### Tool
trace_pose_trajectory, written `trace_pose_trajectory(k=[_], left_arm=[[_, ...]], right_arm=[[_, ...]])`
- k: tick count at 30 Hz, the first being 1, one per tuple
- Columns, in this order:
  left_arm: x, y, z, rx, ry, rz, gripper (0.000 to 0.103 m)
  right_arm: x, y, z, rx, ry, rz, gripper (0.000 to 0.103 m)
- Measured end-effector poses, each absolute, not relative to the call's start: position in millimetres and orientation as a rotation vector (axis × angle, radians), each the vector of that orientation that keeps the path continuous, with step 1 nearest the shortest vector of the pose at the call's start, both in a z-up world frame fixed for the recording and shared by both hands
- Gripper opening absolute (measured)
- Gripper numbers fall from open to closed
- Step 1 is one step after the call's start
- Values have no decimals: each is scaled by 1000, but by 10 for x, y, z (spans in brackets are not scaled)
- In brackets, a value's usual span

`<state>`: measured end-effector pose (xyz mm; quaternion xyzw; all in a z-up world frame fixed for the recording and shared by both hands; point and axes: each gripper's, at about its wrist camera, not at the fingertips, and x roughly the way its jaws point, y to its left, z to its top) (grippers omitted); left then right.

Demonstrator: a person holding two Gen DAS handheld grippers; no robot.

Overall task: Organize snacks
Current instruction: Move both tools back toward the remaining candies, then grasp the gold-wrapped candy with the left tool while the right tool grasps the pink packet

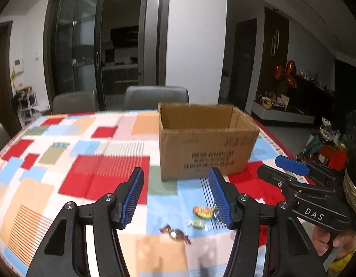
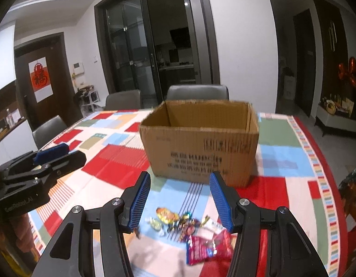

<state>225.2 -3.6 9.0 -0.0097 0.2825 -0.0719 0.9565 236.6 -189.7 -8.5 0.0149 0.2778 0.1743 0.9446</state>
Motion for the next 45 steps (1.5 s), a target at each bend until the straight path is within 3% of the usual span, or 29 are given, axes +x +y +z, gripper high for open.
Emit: trace_pose_trajectory(k=[13,25,45], left_arm=[[2186,11,-532,-33,742,-123,57],[2367,16,-1014,-81,888,-146,53],[2706,-67,-1413,-115,1002,-149,47]], right_arm=[[2370,-1869,-596,14,726,361,54],[2588,-1806,-1029,10,869,389,44],[2956,-1777,-1348,25,987,400,37]])
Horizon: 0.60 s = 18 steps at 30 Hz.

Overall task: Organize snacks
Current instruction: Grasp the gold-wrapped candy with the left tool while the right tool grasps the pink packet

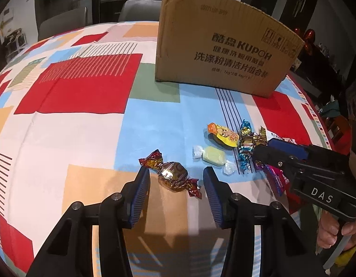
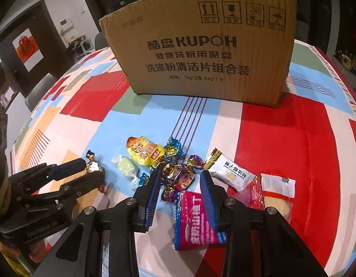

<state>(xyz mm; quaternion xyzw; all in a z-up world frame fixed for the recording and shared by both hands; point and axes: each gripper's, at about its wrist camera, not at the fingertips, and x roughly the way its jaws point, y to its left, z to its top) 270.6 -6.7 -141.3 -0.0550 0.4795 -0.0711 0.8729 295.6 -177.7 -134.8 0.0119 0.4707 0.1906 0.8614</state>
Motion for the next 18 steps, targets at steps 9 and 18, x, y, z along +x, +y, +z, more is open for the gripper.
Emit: trace_pose_trajectory(k=[9,18], left_arm=[[2765,-66,-1467,-124,1014,-153,35],[2724,-61,-1407,-113,993,-157,27]], right_arm=[[2987,-1732,-1407,23,993,409,28],[2931,-1716,-1390,25,979,402,27]])
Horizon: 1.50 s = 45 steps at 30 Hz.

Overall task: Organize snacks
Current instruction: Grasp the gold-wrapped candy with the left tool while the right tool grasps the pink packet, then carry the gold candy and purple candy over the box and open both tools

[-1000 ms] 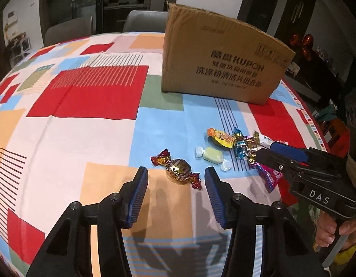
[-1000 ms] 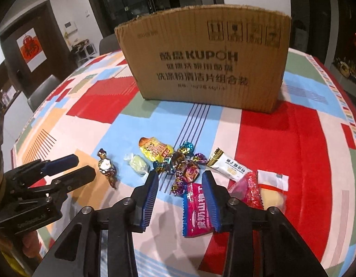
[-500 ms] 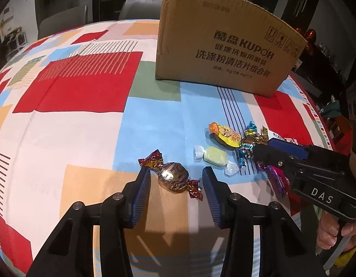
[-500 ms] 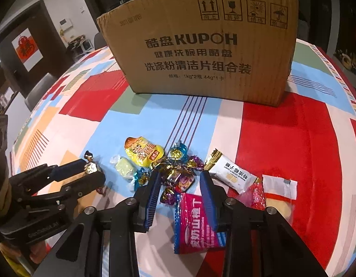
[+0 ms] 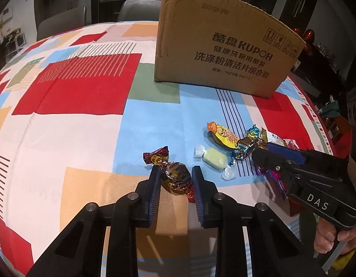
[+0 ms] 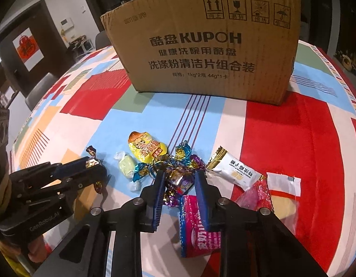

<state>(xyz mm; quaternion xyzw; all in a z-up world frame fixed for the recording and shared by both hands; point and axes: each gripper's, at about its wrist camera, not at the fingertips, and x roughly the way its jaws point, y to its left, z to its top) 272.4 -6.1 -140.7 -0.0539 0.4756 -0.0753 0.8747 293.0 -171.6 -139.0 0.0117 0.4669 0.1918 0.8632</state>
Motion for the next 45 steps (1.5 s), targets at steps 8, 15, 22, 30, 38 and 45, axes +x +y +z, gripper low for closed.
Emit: trace_pose_trajectory(k=[8,15,22,30,38,45], left_arm=[[2622,-73,-1179,-113,941,-168,27],[2524,-136,-950,-106,892,-191,27],[2451,-191,-704,-97,838,-212,27],[2429,-218,-397,-84,767,-233,27],[2501,-251,-45,-64,688,-250,27],[2567,-251,198,-63,635,-255,27]], right_arm=[[2822,-1755,-1238,32,939,400,27],[2700,-1811,-1046,46,891,407,27],[2604,-1869,-783,63,828,416,27],[2561,-1907,-495,77,755,422,27],[2590,-1957,-192,99,683,417,27],[2656,-2009,84,100,618,406,27]])
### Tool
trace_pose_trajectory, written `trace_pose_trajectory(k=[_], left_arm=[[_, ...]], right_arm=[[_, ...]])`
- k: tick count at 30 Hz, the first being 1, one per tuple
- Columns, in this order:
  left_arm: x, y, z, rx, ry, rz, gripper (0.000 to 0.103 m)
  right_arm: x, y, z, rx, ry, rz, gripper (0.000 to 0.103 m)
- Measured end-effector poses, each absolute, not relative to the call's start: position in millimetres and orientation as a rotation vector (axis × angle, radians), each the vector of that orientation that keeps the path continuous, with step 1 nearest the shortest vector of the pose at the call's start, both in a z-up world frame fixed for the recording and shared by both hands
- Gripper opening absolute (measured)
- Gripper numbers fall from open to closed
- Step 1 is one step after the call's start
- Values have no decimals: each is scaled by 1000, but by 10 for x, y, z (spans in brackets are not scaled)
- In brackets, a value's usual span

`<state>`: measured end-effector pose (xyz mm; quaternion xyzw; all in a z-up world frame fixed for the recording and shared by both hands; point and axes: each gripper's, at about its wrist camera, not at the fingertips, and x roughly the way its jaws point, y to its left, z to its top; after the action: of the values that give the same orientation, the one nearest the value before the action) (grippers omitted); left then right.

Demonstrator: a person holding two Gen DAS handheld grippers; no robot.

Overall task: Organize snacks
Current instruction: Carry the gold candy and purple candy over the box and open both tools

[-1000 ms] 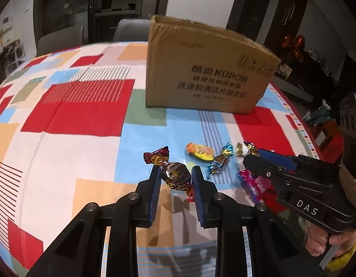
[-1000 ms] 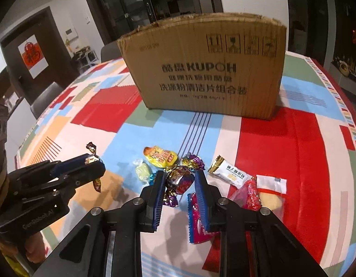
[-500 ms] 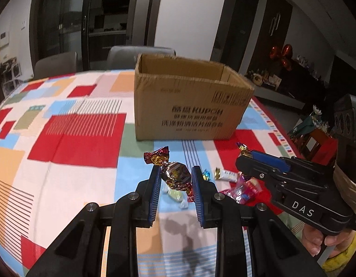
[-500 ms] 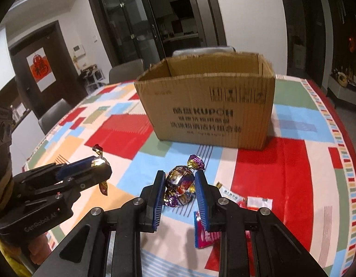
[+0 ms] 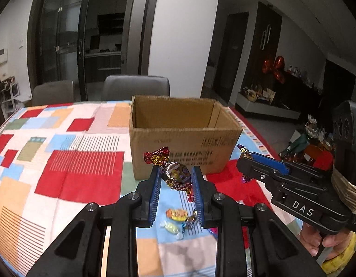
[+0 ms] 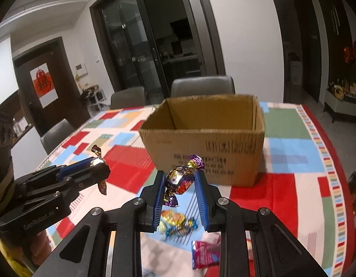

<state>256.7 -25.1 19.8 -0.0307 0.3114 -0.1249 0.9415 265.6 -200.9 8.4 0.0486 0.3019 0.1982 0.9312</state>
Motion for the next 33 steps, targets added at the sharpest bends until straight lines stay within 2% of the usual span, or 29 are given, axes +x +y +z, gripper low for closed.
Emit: trace_pose_trajectory(k=[18,33], left_arm=[[2973,-307,606,-51,573,-288,27],[3599,-405,605,-5,629,-303,27]], right_arm=[[2912,-2108,584,93,522,392,27],[3424,-2169,600,86,571,365,27]])
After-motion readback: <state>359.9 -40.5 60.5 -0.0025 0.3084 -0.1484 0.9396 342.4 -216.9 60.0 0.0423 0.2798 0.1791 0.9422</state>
